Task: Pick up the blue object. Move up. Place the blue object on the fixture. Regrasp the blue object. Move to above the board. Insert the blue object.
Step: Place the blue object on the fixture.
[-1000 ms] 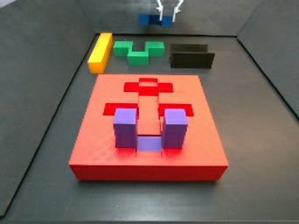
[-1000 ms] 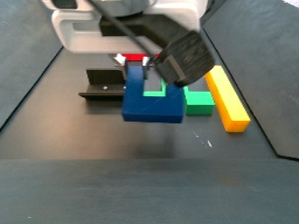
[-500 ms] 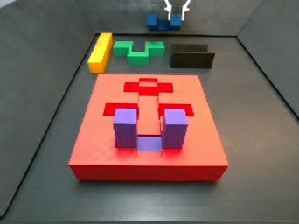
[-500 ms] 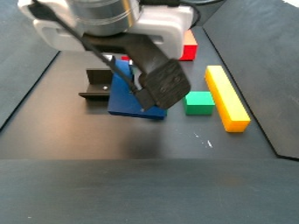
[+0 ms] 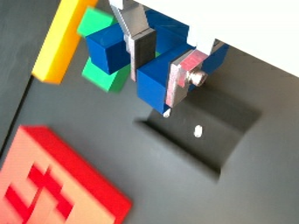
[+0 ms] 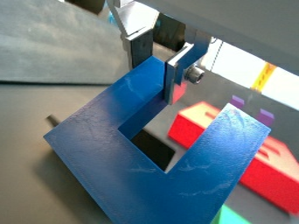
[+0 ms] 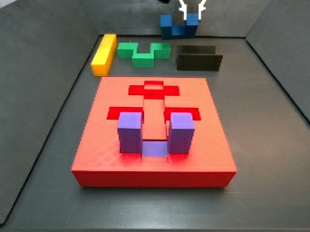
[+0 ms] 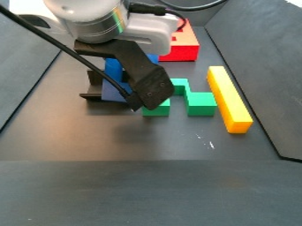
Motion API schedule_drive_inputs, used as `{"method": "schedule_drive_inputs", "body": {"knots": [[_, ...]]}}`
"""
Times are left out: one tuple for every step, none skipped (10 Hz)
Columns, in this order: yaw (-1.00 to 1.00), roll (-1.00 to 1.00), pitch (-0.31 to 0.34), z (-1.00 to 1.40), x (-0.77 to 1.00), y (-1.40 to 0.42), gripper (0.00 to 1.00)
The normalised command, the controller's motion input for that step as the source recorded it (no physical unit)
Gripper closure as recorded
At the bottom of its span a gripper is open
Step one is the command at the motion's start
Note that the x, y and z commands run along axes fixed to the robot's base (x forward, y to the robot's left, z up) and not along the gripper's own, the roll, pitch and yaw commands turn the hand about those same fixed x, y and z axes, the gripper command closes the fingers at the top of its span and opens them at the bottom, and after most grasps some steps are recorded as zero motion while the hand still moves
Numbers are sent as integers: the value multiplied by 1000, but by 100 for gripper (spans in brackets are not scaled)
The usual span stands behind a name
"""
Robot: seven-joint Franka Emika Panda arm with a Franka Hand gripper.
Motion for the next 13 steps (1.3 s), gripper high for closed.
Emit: {"method": "schedule_drive_inputs", "body": {"knots": [[0,-634,0,0,643,-354,100],[0,-614,0,0,634,-371,100],[0,-597,0,0,677,-386,100],[0,-574,0,0,674,-386,100],[0,-229,31,-34,740,-460,100],[0,-26,46,-189,766,-406,100],[-6,37,9,-309,683,-309,100],[-111,443,197,-243,806,-177,100],[-149,754,320,-163,709,-17,100],[-146,954,369,-154,600,0,100],[-131,1000,360,-126,566,-3,100],[-77,749,280,-203,480,-100,100],[0,240,197,-146,626,-229,100]]}}
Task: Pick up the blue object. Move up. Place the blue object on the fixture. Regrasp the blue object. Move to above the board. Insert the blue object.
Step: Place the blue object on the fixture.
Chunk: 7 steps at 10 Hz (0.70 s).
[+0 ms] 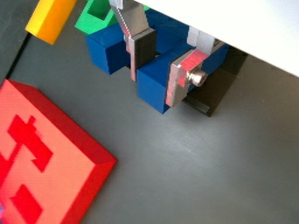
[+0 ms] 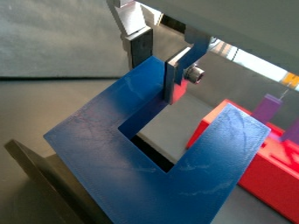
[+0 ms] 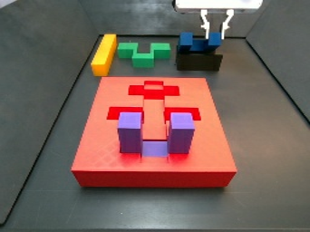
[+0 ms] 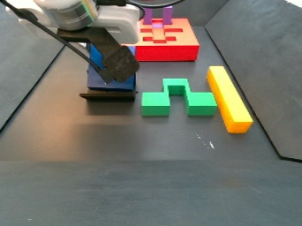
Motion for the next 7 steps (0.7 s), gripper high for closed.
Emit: {"method": "schedule_drive_inputs", "body": {"knots": [[0,69,149,-129,654,-220,100],[0,91,97,-160,546,-149,100],[0,143,29,-257,463,-49,100],[-11,94,86,-246,680,0,100],[-86,94,151,-194,786,9,100],[-14,177,106,-203,523,17,100],[0,0,0,-191,274,29,100]]}}
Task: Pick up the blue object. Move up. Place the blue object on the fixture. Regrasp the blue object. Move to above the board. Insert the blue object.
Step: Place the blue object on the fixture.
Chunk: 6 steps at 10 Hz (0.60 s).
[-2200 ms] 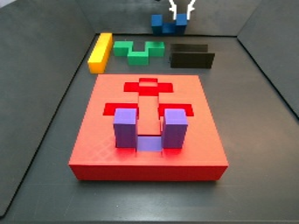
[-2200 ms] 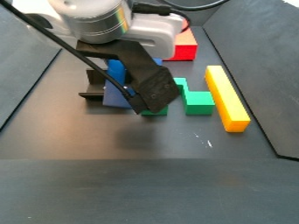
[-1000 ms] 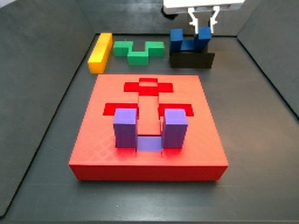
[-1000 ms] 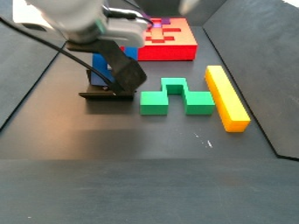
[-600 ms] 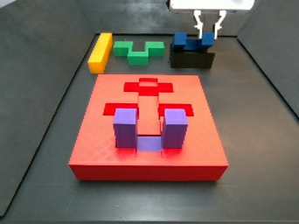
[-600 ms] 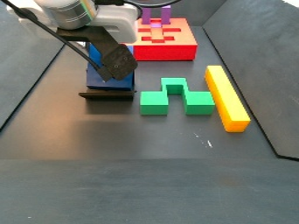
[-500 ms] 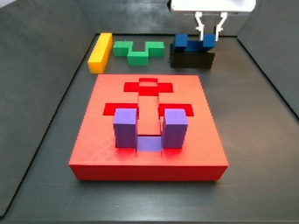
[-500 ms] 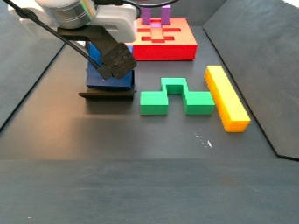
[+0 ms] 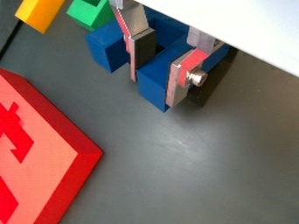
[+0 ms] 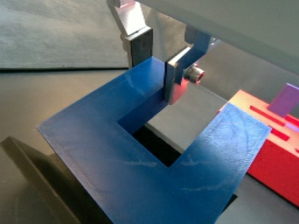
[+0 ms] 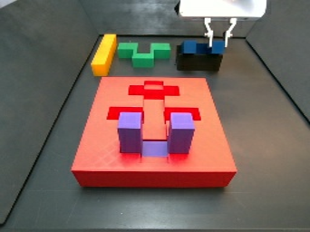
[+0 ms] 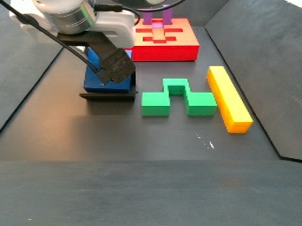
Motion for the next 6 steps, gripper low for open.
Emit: {"method": "schedule_drive_inputs", "body": {"knots": [[0,-374,0,0,251,157,100],[0,-797,0,29,254,286,100],[0,-757,0,60,217,283,100],[0,-560,0,23,131,231,100],[0,-37,0,0,0,0,100],[0,0,0,-17,0,0,100]]}}
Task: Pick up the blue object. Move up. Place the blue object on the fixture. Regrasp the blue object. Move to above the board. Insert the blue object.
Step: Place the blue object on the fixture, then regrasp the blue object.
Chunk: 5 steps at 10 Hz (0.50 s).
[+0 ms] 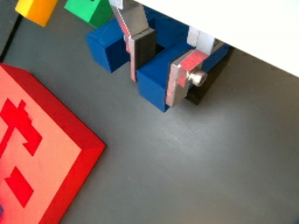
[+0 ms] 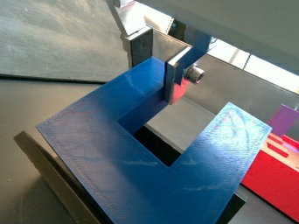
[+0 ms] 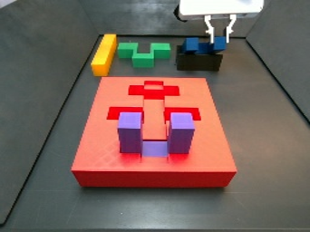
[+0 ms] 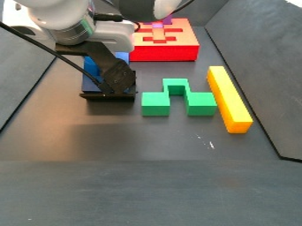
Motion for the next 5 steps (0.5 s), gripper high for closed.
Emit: {"method": "schedule_drive_inputs", "body": {"knots": [[0,0,0,-34,0,0,100],[0,0,0,-17,0,0,100],[0,0,0,-83,-6,0,100],[0,0,0,0,0,0,0],[0,0,-6,0,-9,0,0]]}}
